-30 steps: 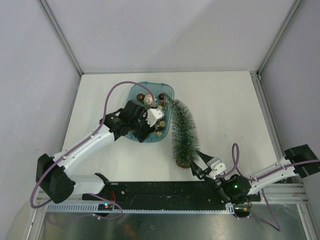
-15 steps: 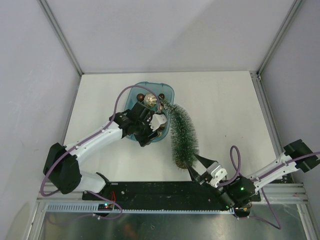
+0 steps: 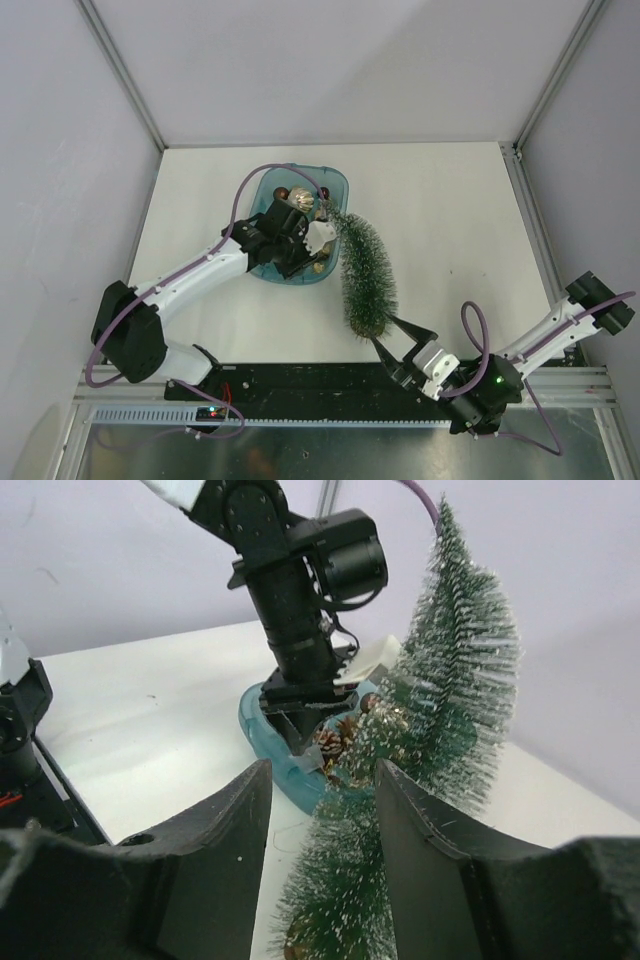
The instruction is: Decorate the small christmas tree
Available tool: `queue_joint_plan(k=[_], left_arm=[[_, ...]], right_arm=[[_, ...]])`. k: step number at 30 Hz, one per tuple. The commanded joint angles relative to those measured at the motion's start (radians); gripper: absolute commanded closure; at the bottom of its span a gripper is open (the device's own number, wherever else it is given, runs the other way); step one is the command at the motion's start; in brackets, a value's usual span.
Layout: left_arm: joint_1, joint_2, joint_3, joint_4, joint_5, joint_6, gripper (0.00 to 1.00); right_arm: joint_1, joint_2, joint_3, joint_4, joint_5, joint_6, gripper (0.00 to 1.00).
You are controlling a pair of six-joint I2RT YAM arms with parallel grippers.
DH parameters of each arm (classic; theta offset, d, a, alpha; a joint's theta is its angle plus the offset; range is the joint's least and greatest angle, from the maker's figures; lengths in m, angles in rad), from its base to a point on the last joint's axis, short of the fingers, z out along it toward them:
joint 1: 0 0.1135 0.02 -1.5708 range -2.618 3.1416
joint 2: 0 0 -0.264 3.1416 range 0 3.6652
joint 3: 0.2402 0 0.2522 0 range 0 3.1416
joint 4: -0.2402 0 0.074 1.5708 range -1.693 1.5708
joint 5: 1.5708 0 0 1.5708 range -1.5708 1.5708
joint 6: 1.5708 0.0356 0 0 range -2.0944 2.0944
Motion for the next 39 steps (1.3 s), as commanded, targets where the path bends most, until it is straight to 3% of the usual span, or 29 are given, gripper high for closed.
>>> queue_joint_plan(k=[1, 6, 11, 15, 18, 21, 24, 30, 31, 32, 34, 36, 39], left_arm=[[0.0, -0.003, 0.04, 0.029, 0.003, 0.027, 0.66], [0.044, -0.039, 0.065, 0.035, 0.004, 0.029, 0.94], [0.077, -0.083, 0.042, 0.034, 0.028, 0.05, 0.99], [0.076, -0.101, 0.0, 0.041, 0.011, 0.078, 0.84], [0.084, -0.105, -0.003, 0.056, 0.001, 0.078, 0.56], [0.095, -0.111, 0.01, 0.061, 0.029, 0.074, 0.35], [0.1, -0.103, 0.008, 0.061, 0.074, 0.092, 0.29], [0.104, -0.083, -0.021, 0.062, 0.122, 0.152, 0.27], [0.106, -0.081, -0.02, 0.062, 0.125, 0.156, 0.27], [0.109, -0.079, -0.019, 0.062, 0.126, 0.159, 0.27], [0.117, -0.077, -0.013, 0.062, 0.129, 0.157, 0.27], [0.129, -0.079, -0.008, 0.063, 0.132, 0.153, 0.28], [0.139, -0.09, -0.016, 0.063, 0.139, 0.155, 0.28]], right_arm=[[0.026, -0.02, 0.08, 0.293, -0.039, -0.142, 0.49], [0.029, -0.054, 0.129, 0.293, -0.04, -0.284, 0.49], [0.022, -0.11, 0.157, 0.293, -0.023, -0.37, 0.49], [-0.095, -0.152, 0.203, 0.293, 0.032, -0.396, 0.45], [-0.234, -0.2, 0.241, 0.291, 0.084, -0.384, 0.38], [-0.37, -0.255, 0.26, 0.276, 0.094, -0.36, 0.09], [-0.477, -0.302, 0.281, 0.235, 0.085, -0.352, 0.02], [-0.67, -0.236, 0.33, 0.023, 0.072, -0.332, 0.01], [-0.734, -0.213, 0.345, -0.049, 0.07, -0.257, 0.01], [-0.812, -0.194, 0.361, -0.252, 0.063, -0.165, 0.01], [-1.027, -0.157, 0.467, -0.804, -0.036, 0.277, 0.01], [-1.312, -0.109, 0.581, -1.208, -0.219, 0.686, 0.01], [-1.713, -0.094, 0.61, -1.383, -0.598, 1.04, 0.01]])
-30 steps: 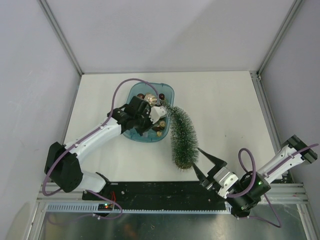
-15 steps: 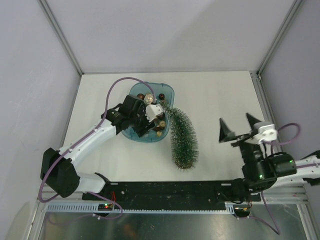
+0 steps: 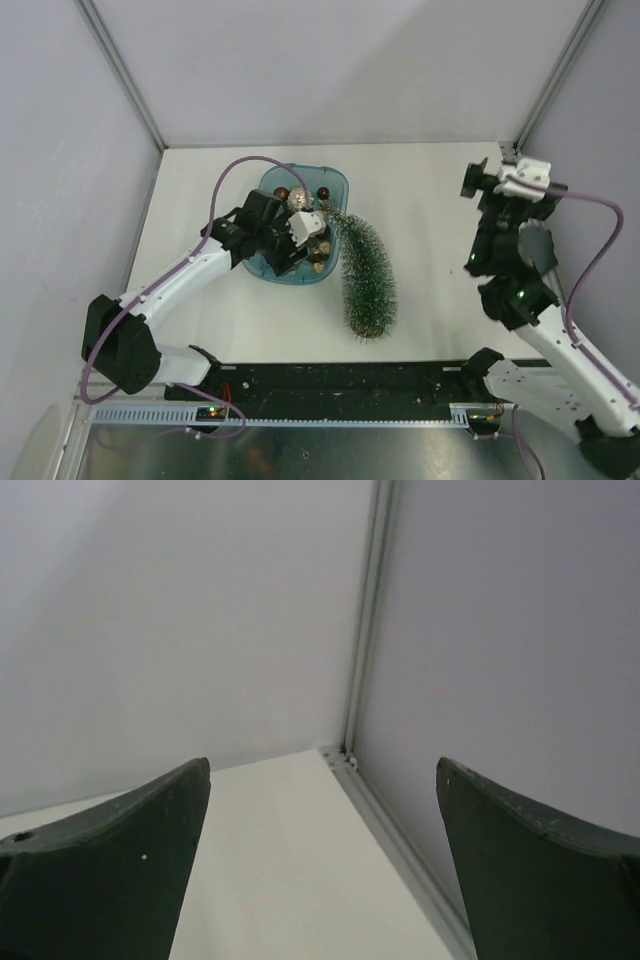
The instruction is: Decorate the small christmas tree
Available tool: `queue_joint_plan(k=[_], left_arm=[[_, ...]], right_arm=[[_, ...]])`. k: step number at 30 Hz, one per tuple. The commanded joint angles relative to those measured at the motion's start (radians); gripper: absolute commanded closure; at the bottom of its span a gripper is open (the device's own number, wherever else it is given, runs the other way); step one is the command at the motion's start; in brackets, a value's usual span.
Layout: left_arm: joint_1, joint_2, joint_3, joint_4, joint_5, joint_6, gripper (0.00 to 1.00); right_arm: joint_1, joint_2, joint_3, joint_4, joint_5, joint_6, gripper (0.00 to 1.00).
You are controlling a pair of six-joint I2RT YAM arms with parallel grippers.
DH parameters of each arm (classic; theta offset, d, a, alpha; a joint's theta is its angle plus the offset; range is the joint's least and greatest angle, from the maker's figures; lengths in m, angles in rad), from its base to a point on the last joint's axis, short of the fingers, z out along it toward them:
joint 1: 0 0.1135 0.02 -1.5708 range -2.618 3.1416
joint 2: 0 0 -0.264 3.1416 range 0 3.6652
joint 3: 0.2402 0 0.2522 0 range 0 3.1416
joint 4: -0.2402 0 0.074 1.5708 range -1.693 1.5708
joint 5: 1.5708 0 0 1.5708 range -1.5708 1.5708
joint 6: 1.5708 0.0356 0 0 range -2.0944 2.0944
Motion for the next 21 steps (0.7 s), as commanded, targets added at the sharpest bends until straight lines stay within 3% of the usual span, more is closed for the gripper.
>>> queue_joint_plan(k=[1, 4, 6, 13, 21], left_arm=[[0.02, -0.02, -0.005, 0.021, 0.034, 0.03, 0.28], [0.022, -0.019, -0.015, 0.02, 0.053, 0.053, 0.29], [0.022, -0.021, -0.02, 0.021, 0.085, 0.077, 0.3], [0.022, -0.016, -0.029, 0.012, 0.224, 0.178, 0.33], [0.02, 0.071, -0.02, 0.011, 0.208, 0.232, 0.34]], right_arm=[[-0.494, 0.011, 0.056, -0.558, -0.53, 0.732, 0.01], [-0.748, 0.057, 0.056, -0.574, -0.731, 0.877, 0.01], [-0.826, 0.084, 0.055, -0.582, -0.788, 0.913, 0.01], [-0.855, 0.105, 0.013, -0.561, -0.821, 0.912, 0.03], [-0.855, 0.077, -0.051, -0.537, -0.856, 0.938, 0.09]])
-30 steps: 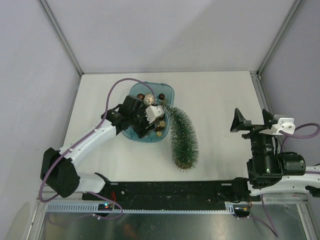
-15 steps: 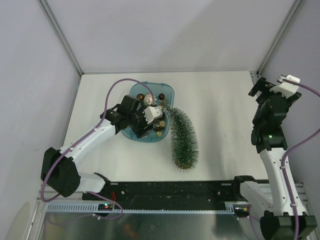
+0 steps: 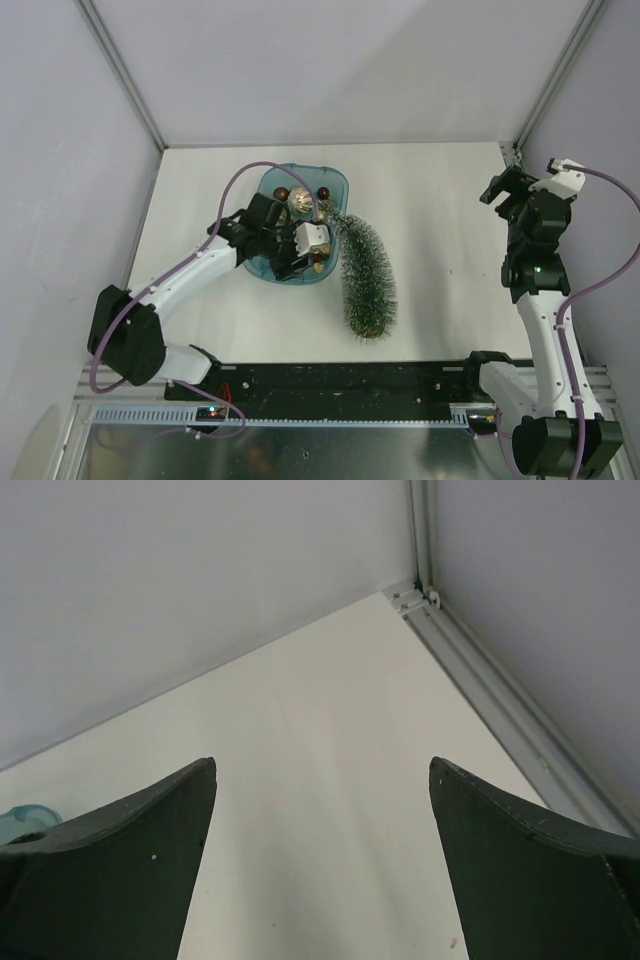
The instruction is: Decorate the small christmas tree
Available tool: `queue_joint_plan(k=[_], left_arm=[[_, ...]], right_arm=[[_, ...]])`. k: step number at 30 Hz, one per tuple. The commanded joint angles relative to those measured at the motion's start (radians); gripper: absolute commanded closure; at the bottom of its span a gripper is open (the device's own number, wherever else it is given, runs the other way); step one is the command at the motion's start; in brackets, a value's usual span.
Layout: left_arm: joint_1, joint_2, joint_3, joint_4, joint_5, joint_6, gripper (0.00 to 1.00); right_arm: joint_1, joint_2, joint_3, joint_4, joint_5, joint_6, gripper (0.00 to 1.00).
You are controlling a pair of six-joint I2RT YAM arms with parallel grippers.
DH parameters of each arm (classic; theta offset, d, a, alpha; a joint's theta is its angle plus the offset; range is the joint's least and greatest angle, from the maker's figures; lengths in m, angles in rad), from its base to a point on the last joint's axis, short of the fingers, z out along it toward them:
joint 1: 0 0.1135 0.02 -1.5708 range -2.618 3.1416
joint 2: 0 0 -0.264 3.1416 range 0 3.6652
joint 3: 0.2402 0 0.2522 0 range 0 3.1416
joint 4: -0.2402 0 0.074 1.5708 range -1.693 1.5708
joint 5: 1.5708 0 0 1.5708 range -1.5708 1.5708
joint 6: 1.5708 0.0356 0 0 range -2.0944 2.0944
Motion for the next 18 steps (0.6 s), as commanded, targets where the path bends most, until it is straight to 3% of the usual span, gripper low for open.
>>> queue_joint_plan(k=[1, 7, 13, 18], left_arm=[[0.004, 0.053, 0.005, 0.008, 0.014, 0.067, 0.34], [0.004, 0.108, 0.021, 0.009, 0.003, 0.078, 0.41], [0.006, 0.119, 0.076, 0.009, -0.022, 0.046, 0.8], [0.011, 0.077, 0.077, 0.009, -0.043, 0.03, 0.9]], right_arm=[[-0.005, -0.032, -0.023, 0.034, -0.041, 0.04, 0.09], [-0.004, -0.057, -0.034, 0.036, -0.062, 0.062, 0.12], [0.002, -0.082, -0.034, 0.031, -0.096, 0.087, 0.19], [0.004, -0.109, -0.034, 0.019, -0.117, 0.093, 0.26]])
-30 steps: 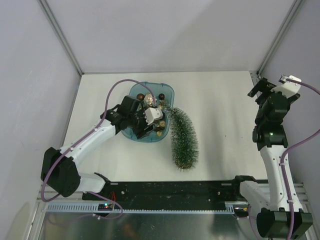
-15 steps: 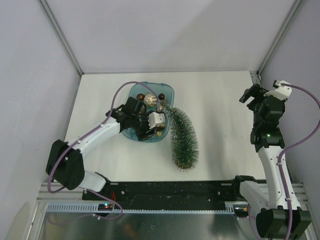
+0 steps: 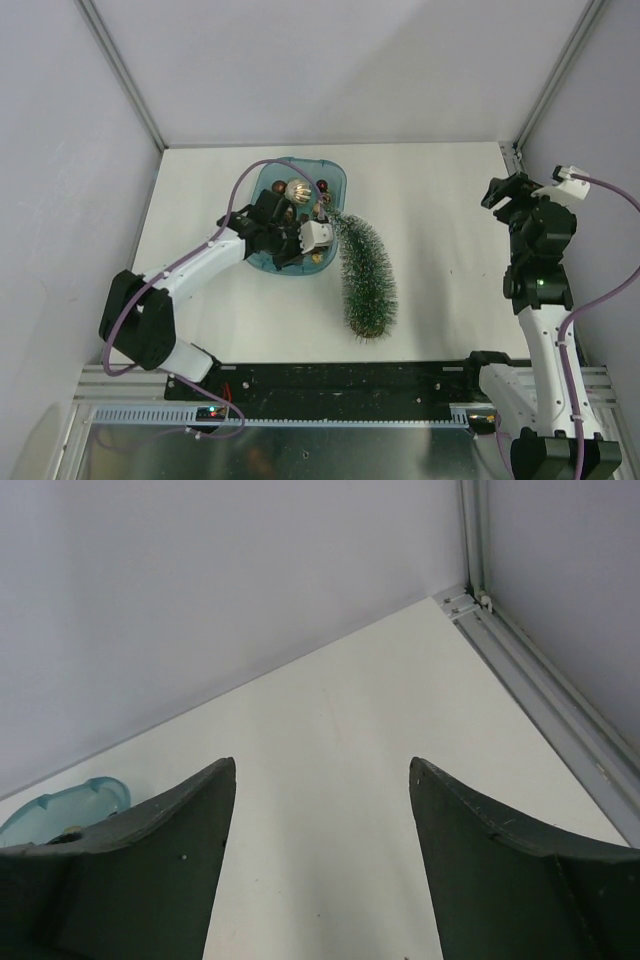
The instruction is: Decorate the small christmas tree
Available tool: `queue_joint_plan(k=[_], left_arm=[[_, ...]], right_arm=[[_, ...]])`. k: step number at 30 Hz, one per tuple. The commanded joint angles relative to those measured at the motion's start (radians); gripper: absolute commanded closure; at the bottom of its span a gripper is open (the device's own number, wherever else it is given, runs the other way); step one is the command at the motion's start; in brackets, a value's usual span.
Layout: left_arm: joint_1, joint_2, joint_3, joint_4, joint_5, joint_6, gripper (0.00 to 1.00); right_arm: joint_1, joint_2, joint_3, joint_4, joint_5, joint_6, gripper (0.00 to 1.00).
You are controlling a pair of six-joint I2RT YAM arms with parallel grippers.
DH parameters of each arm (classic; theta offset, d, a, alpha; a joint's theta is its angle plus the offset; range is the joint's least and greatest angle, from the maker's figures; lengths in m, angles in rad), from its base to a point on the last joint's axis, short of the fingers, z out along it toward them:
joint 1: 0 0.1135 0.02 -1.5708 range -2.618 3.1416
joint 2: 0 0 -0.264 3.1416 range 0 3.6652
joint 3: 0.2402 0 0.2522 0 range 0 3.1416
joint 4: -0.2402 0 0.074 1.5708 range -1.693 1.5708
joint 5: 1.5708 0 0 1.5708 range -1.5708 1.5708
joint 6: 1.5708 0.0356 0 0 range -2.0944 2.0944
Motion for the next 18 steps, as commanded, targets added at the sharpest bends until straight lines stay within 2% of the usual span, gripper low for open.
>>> queue_joint_plan(k=[1, 5, 10, 18], left_arm=[[0.009, -0.05, 0.029, 0.014, -0.025, -0.014, 0.93], [0.01, -0.085, 0.01, 0.013, -0.034, -0.019, 0.98], [0.023, -0.146, 0.026, 0.014, -0.059, -0.066, 1.0], [0.084, -0.278, 0.186, 0.012, -0.261, -0.187, 1.0]], right_arm=[[0.004, -0.038, 0.004, 0.016, -0.034, 0.02, 0.27], [0.005, -0.061, 0.003, -0.003, -0.042, 0.022, 0.31], [0.006, -0.083, 0.004, -0.022, -0.062, 0.031, 0.35], [0.007, -0.115, 0.003, -0.033, -0.077, 0.042, 0.36]])
